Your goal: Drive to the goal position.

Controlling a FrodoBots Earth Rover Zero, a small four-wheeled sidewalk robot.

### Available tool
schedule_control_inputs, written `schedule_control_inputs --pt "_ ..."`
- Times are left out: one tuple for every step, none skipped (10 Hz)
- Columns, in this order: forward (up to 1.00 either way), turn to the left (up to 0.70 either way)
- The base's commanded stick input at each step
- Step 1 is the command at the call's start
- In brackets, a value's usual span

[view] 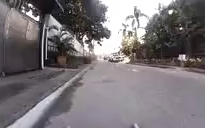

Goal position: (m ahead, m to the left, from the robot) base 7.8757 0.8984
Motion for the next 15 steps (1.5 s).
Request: schedule_control_inputs --pt "0.13 0.00" --pt "0.96 0.00" --pt "1.00 0.00" --pt "1.00 0.00" --pt "1.00 0.00" --pt "1.00 0.00" --pt "1.00 0.00" --pt "1.00 0.00" --pt "1.00 0.00" --pt "1.00 0.00" --pt "1.00 0.00" --pt "1.00 0.00" --pt "1.00 0.00" --pt "1.00 0.00" --pt "1.00 0.00"
